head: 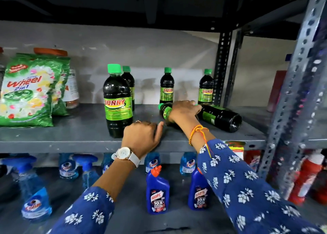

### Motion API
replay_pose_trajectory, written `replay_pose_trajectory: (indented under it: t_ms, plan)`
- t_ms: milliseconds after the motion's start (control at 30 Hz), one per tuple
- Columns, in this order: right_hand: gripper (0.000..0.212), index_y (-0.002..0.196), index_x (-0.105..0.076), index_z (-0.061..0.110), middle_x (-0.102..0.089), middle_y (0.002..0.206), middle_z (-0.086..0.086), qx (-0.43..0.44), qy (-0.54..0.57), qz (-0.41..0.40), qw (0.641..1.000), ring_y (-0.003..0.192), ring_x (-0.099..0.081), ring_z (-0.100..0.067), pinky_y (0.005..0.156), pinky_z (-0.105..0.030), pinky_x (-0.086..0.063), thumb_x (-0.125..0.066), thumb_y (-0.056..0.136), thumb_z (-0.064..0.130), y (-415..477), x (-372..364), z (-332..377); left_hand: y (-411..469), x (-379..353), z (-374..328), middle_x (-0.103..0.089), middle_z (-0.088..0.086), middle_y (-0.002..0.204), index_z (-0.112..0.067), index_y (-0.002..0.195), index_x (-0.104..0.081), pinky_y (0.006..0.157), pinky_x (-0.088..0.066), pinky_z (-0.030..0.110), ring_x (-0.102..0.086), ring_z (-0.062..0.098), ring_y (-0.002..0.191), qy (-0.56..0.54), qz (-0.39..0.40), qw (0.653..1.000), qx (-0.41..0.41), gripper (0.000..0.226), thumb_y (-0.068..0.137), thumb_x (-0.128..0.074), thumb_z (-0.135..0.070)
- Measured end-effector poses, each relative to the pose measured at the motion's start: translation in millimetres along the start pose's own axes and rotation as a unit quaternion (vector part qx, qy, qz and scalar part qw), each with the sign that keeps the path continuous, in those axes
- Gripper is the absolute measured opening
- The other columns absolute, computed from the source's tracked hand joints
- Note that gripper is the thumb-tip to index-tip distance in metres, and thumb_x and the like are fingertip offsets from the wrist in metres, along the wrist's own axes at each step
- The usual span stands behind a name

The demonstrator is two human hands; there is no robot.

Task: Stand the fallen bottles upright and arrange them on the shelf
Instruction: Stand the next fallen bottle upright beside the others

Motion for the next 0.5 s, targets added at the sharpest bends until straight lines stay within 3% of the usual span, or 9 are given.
replay_pose_trajectory:
  t_ms: [133, 200, 300, 367, 433, 500]
  plan:
    - [0.056, 0.122, -0.053, 0.017, -0.052, 0.130, -0.010, 0.022, 0.102, -0.042, 0.994, 0.127, -0.032, -0.033, 0.087, -0.042, -0.033, -0.067, 0.075, 0.043, 1.8, 5.7, -11.4, -1.5, -2.5, 0.4, -0.053, 0.007, 0.044, -0.011, 0.044, -0.049, 0.043, -0.019, 0.019, -0.051, 0.029, 0.036, -0.004, -0.002, 1.000, 0.001, 0.055, 0.090, -0.038, -0.038]
    - [0.058, 0.113, -0.056, 0.015, -0.058, 0.119, -0.009, 0.027, 0.203, -0.081, 0.975, 0.121, -0.038, -0.033, 0.083, -0.042, -0.035, -0.071, 0.068, 0.049, -0.5, 12.0, -20.7, -2.3, -3.7, 0.6, -0.053, 0.007, 0.044, -0.011, 0.044, -0.049, 0.043, -0.020, 0.019, -0.051, 0.029, 0.036, -0.009, -0.002, 1.000, 0.001, 0.054, 0.090, -0.038, -0.038]
    - [0.062, 0.107, -0.058, 0.015, -0.062, 0.110, -0.010, 0.046, 0.392, -0.139, 0.908, 0.113, -0.047, -0.034, 0.086, -0.042, -0.045, -0.073, 0.062, 0.055, -5.6, 17.7, -29.5, -3.3, -1.9, 0.4, -0.052, 0.005, 0.043, -0.012, 0.044, -0.050, 0.042, -0.019, 0.018, -0.049, 0.028, 0.035, -0.009, -0.010, 1.000, -0.007, 0.054, 0.090, -0.038, -0.038]
    - [0.051, 0.102, -0.058, 0.018, -0.065, 0.103, -0.006, 0.089, 0.490, -0.161, 0.852, 0.109, -0.052, -0.029, 0.092, -0.043, -0.044, -0.077, 0.064, 0.047, -11.0, 20.9, -31.4, -3.3, -1.4, 0.1, -0.051, 0.005, 0.043, -0.013, 0.044, -0.049, 0.042, -0.019, 0.018, -0.049, 0.027, 0.035, -0.015, -0.012, 1.000, -0.008, 0.054, 0.090, -0.038, -0.038]
    - [0.042, 0.098, -0.055, 0.024, -0.063, 0.094, 0.003, 0.121, 0.554, -0.147, 0.810, 0.100, -0.057, -0.018, 0.091, -0.033, -0.045, -0.080, 0.067, 0.036, -17.8, 19.6, -34.2, -2.8, -1.6, 0.1, -0.051, 0.004, 0.043, -0.013, 0.043, -0.048, 0.043, -0.018, 0.017, -0.049, 0.027, 0.034, -0.018, -0.016, 1.000, -0.007, 0.053, 0.090, -0.039, -0.037]
    - [0.040, 0.096, -0.055, 0.025, -0.063, 0.089, 0.008, 0.138, 0.579, -0.119, 0.795, 0.086, -0.059, -0.006, 0.079, -0.022, -0.048, -0.081, 0.067, 0.028, -20.5, 13.3, -37.2, -2.8, -2.1, 0.0, -0.051, 0.005, 0.043, -0.013, 0.043, -0.048, 0.044, -0.017, 0.017, -0.048, 0.027, 0.034, -0.016, -0.019, 1.000, -0.009, 0.053, 0.090, -0.040, -0.037]
Point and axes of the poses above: each hand's wrist, its own y-axis towards the middle knuckle, its own x-axis out of the back of the hand, z = x × y, the point moved 7 cm from there along y, towards the middle knuckle
